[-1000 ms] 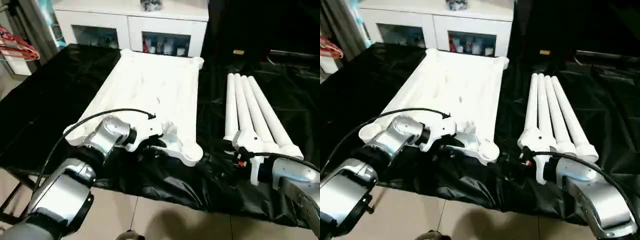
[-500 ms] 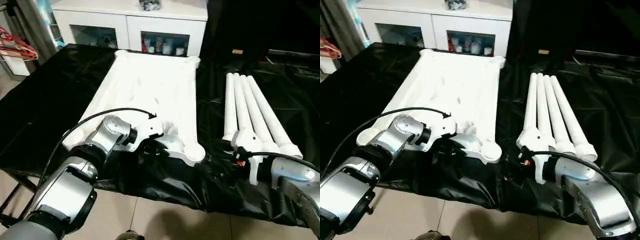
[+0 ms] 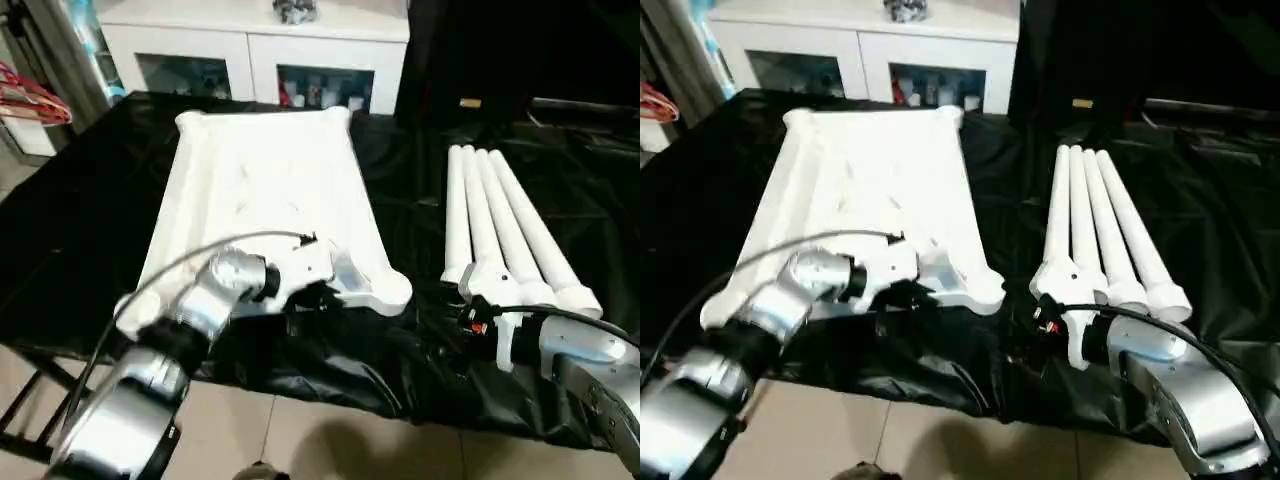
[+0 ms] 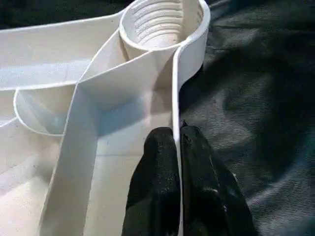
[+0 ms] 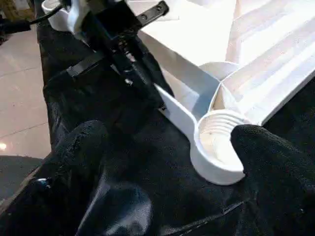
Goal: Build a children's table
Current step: Move table base
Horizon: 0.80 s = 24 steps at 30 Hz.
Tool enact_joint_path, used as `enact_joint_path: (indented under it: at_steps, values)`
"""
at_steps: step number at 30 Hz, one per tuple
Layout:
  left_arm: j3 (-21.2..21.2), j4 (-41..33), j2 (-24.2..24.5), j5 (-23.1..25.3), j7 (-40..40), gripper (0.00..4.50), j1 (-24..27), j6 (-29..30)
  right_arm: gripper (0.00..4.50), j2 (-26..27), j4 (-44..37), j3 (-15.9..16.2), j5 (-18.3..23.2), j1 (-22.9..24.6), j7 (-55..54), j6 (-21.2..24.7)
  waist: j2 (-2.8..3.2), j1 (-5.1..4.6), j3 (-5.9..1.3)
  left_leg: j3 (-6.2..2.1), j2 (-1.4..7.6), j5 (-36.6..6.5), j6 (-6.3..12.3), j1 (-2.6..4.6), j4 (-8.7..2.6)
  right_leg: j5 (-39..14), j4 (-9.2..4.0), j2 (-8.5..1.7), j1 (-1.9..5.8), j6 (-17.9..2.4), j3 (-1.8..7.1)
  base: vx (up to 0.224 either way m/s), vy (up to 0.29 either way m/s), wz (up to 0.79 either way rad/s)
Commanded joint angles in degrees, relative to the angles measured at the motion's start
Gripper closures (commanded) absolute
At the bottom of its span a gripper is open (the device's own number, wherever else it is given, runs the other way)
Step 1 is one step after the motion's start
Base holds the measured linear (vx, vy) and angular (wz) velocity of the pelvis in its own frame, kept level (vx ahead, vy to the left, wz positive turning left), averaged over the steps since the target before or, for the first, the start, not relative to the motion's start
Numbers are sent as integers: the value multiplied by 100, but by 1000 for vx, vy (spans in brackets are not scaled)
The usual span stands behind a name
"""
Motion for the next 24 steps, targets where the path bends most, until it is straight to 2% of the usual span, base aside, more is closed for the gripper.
enact_joint_path:
  at_steps: [1,4,5,7,8,10,12,13,16,19,22,24]
  values:
    - [-15,-232,-202,-224,132,446,188,-372,0,22,59,49,-76,-99,-29,-49,-152,26,-301,-408,839,-1346,167,117,-514,-1404,-479,-878,164,-1172,499,0,0,0]
    - [-75,-421,-231,-362,-94,446,322,-435,0,25,72,62,-86,-118,-26,-57,-145,38,-309,-403,831,-1345,152,117,-507,-1520,-495,-897,167,-1107,504,0,0,0]
    - [-118,-685,-237,-423,-238,446,460,-278,0,24,79,70,-109,-125,-32,-73,-123,57,-310,-391,826,-1335,156,132,-502,-1533,-505,-885,142,-1088,505,0,0,0]
    - [-158,-731,-225,-407,-300,446,487,-225,0,22,79,71,-122,-125,-41,-80,-116,75,-317,-393,845,-1335,138,133,-520,-1444,-487,-868,134,-1089,500,0,0,0]
    - [-204,-643,-195,-247,-244,446,467,-222,0,20,64,65,-134,-106,-54,-84,-77,89,-318,-392,839,-1368,123,138,-516,-1463,-492,-870,127,-1084,505,0,0,0]
    - [-203,-456,-183,-81,-88,446,397,-288,0,17,44,55,-138,-77,-62,-83,-93,108,-309,-384,834,-1520,60,158,-519,-1591,-525,-876,119,-1044,514,0,0,0]
    - [-178,-174,-173,105,169,446,266,-361,0,24,11,34,-136,-41,-70,-68,-85,103,-305,-402,831,-1631,9,149,-531,-1764,-540,-879,132,-972,503,0,0,0]
    - [-176,-158,-172,115,182,446,258,-365,0,24,9,32,-135,-39,-71,-67,-67,99,-303,-407,832,-1712,-22,167,-539,-1825,-552,-867,113,-942,500,0,0,0]
    - [-72,383,-164,325,611,446,-96,-513,0,32,-16,7,-132,5,-93,-58,-80,94,-306,-412,821,-1753,-52,155,-532,-1872,-563,-887,124,-918,503,0,0,0]
    - [-10,727,-176,364,845,446,-384,-611,0,31,-5,-1,-133,12,-100,-73,-91,51,-327,-439,826,-1624,-29,102,-544,-1606,-516,-894,173,-936,487,0,0,0]
    - [83,858,-237,239,778,446,-488,-746,0,34,7,4,-135,1,-107,-78,-108,15,-341,-419,808,-1471,74,101,-520,-1365,-506,-893,169,-1002,487,0,0,0]
    - [127,932,-287,167,729,446,-528,-809,0,39,19,15,-146,-6,-116,-88,-94,17,-360,-395,813,-1231,189,95,-498,-963,-470,-874,162,-1130,480,0,0,0]
